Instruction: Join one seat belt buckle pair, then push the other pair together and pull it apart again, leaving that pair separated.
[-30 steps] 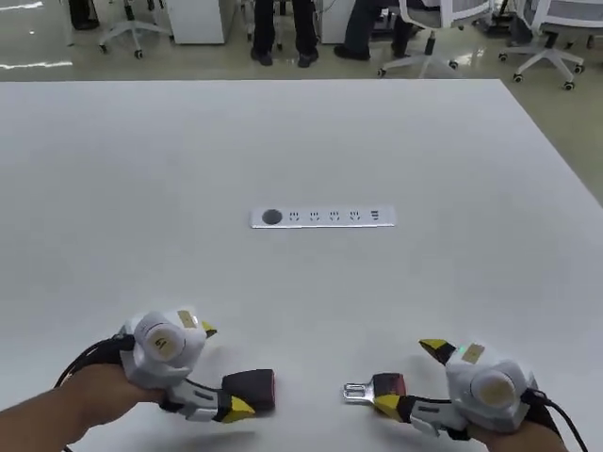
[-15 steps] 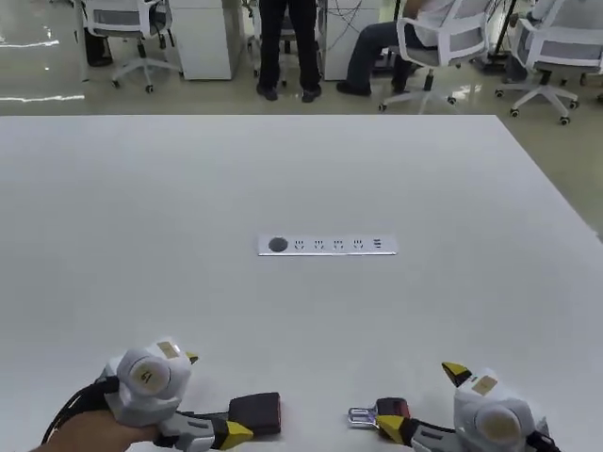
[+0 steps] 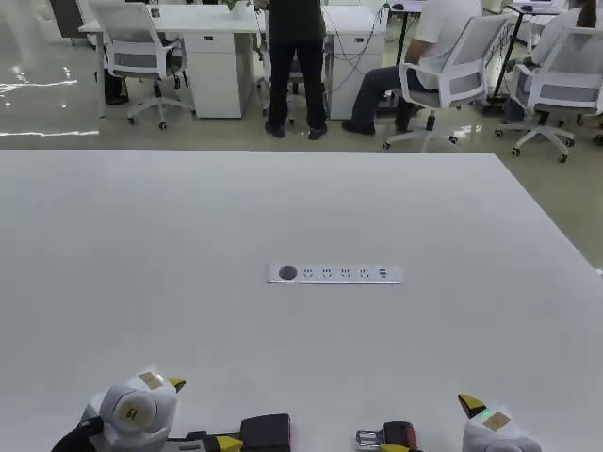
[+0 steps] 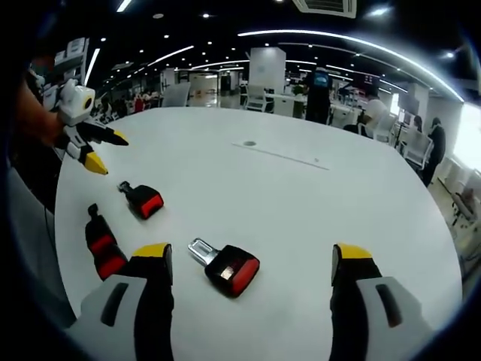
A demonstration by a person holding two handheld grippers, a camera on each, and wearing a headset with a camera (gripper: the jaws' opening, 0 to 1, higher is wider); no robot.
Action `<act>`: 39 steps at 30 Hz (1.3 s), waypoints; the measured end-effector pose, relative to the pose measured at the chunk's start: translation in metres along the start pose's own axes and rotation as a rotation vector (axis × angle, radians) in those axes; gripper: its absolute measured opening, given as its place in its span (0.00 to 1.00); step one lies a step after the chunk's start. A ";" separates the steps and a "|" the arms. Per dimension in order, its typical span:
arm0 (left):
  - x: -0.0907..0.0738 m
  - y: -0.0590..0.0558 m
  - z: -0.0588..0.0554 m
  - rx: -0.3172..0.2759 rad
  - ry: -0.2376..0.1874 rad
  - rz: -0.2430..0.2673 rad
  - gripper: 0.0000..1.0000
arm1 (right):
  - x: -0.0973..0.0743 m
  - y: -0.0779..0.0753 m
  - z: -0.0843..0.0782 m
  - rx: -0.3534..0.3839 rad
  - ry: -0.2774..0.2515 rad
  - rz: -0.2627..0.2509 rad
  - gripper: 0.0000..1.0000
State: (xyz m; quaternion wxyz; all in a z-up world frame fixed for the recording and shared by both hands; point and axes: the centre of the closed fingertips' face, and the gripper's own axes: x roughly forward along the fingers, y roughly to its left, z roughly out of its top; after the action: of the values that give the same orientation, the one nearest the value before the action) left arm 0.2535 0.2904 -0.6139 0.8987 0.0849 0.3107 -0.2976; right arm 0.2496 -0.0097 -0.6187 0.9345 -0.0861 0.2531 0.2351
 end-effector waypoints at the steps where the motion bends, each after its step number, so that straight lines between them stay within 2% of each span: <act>1: -0.004 -0.003 0.001 -0.017 -0.010 -0.008 0.85 | -0.003 0.003 0.001 0.001 -0.004 -0.002 0.87; 3: -0.010 -0.004 0.002 -0.013 -0.017 -0.001 0.92 | -0.006 0.006 0.001 0.000 -0.008 -0.003 0.88; 4: -0.017 -0.007 0.007 -0.008 -0.028 0.005 0.94 | -0.007 0.007 0.001 -0.002 -0.011 -0.004 0.89; 7: -0.026 -0.015 0.008 -0.044 -0.061 -0.020 1.00 | -0.010 0.008 0.000 -0.001 -0.018 -0.009 0.90; 8: -0.032 -0.018 0.008 -0.043 -0.059 -0.014 1.00 | -0.012 0.009 0.001 0.000 -0.021 -0.010 0.90; 12: -0.041 -0.011 -0.001 -0.078 -0.081 0.012 1.00 | -0.020 0.017 -0.001 -0.009 -0.031 -0.014 0.91; 16: -0.052 -0.012 -0.007 -0.088 -0.093 0.025 1.00 | -0.029 0.023 -0.002 -0.014 -0.043 -0.016 0.92; 21: -0.066 -0.019 -0.013 -0.111 -0.111 0.046 1.00 | -0.038 0.029 0.001 -0.010 -0.052 -0.015 0.93; 23: -0.071 -0.023 -0.015 -0.117 -0.114 0.054 1.00 | -0.044 0.036 0.004 -0.020 -0.063 -0.010 0.93; 25: -0.076 -0.030 -0.016 -0.121 -0.116 0.056 1.00 | -0.046 0.036 0.004 -0.016 -0.069 -0.009 0.94; 28: -0.082 -0.026 -0.020 -0.128 -0.114 0.060 1.00 | -0.052 0.038 0.003 -0.005 -0.074 -0.015 0.94; 31: -0.086 -0.029 -0.020 -0.137 -0.120 0.067 1.00 | -0.057 0.041 0.003 -0.002 -0.081 -0.016 0.94; 34: -0.090 -0.032 -0.027 -0.143 -0.117 0.068 1.00 | -0.058 0.045 -0.003 0.012 -0.072 -0.014 0.97; 35: -0.091 -0.031 -0.031 -0.129 -0.109 0.062 1.00 | -0.059 0.046 -0.004 0.009 -0.075 -0.015 0.96; 39: -0.098 -0.037 -0.035 -0.131 -0.113 0.059 1.00 | -0.068 0.052 -0.006 0.005 -0.081 -0.015 0.96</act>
State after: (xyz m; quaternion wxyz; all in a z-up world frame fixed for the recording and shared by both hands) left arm 0.1523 0.3200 -0.5806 0.9268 0.0183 0.2757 -0.2542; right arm 0.1707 0.0071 -0.5911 0.9459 -0.0759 0.2150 0.2307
